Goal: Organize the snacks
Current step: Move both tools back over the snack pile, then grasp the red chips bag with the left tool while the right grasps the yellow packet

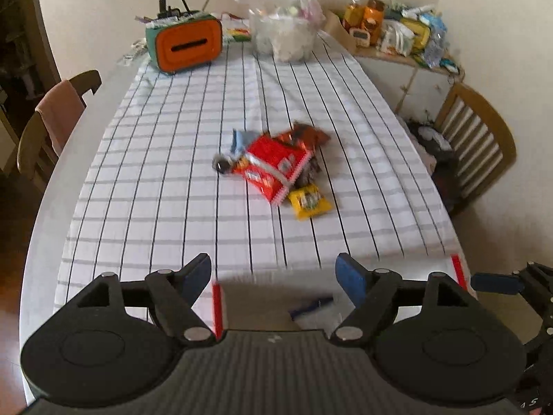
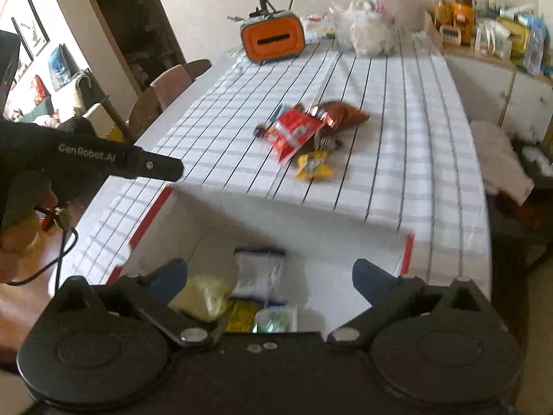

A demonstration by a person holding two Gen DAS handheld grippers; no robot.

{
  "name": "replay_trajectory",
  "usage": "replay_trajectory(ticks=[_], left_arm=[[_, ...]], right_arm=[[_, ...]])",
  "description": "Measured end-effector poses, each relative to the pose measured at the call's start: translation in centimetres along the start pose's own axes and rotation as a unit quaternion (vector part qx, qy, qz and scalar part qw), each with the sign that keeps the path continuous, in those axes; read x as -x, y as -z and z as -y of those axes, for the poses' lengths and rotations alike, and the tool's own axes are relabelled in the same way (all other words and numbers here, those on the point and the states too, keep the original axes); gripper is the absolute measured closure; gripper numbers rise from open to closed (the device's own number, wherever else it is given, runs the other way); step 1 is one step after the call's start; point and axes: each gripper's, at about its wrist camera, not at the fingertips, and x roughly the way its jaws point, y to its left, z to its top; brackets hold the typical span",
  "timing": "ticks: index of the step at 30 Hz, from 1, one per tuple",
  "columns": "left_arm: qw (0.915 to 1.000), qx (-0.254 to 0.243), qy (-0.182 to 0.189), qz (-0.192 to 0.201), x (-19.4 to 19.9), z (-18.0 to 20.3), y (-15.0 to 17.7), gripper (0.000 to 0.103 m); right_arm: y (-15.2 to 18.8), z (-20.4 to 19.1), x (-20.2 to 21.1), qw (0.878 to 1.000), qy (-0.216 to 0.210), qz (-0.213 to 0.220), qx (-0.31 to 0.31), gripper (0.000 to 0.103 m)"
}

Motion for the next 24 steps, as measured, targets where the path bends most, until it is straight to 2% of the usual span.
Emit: replay_trajectory(ticks=[6, 9, 14, 17, 20, 24], left_arm=[[0.9998, -0.003, -0.013, 0.015, -1.6, -1.6, -4.5, 0.024], [0.9994, -0.03, -0.005, 0.015, -3.1, -2.0, -6.6, 0.024], [0.9975, -0.071, 0.0, 0.004, -6.0, -2.5, -9.1, 0.024], [0.9986, -0.046, 0.007, -0.024, -8.4, -3.4, -10.4, 0.024], [0.9984, -0.001, 0.013, -0.054, -11.3, -4.2, -11.6, 0.024], [0.9924, 0.07, 0.022, -0.099, -15.5, -5.1, -12.7, 0.024]], right_arm=[[-4.9, 0.6, -0.9, 1.0, 0.018, 0.005, 0.0, 0.001], [-6.9, 0.6, -2.0, 0.999, 0.035, 0.007, 0.01, 0.001], [-9.7, 1.0, -5.1, 0.999, 0.026, -0.022, 0.024, 0.002], [-10.9, 0.7, -7.1, 0.998, 0.036, -0.035, 0.046, 0.002], [-11.8, 0.6, -9.2, 0.996, 0.047, -0.048, 0.065, 0.003], [-13.0, 1.0, -12.2, 0.994, 0.044, -0.074, 0.072, 0.006]])
